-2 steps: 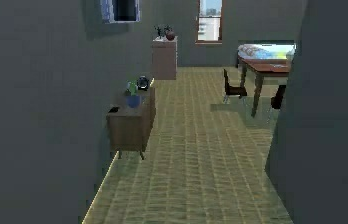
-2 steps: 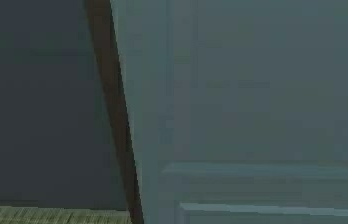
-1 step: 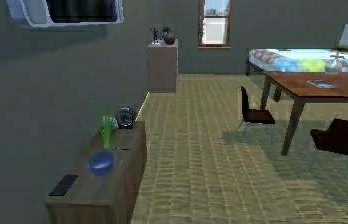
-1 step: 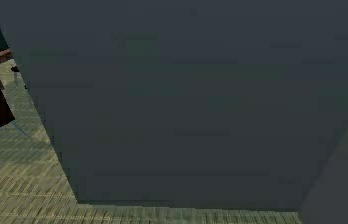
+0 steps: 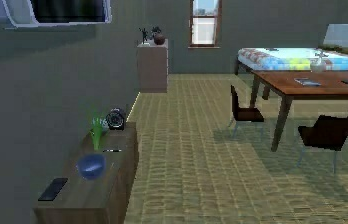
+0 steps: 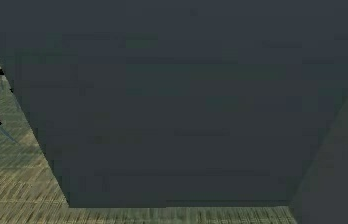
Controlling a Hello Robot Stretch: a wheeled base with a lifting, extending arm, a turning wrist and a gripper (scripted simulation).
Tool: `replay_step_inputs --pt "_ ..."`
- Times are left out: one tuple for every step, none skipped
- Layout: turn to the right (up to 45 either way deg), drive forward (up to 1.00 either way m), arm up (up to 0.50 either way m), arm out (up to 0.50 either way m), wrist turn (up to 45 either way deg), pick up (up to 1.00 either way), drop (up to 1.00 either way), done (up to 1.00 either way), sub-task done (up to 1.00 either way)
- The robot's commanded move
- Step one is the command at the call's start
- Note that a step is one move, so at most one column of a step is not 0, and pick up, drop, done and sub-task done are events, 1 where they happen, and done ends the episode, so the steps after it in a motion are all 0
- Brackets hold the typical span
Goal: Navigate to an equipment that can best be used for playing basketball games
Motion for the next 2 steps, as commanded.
replay_step_inputs --pt "0.0 0.3 0.0 0.0 0.0 0.0 0.0 0.0 0.0" --pt "0.0 1.0 0.0 0.0 0.0 0.0 0.0 0.0 0.0"
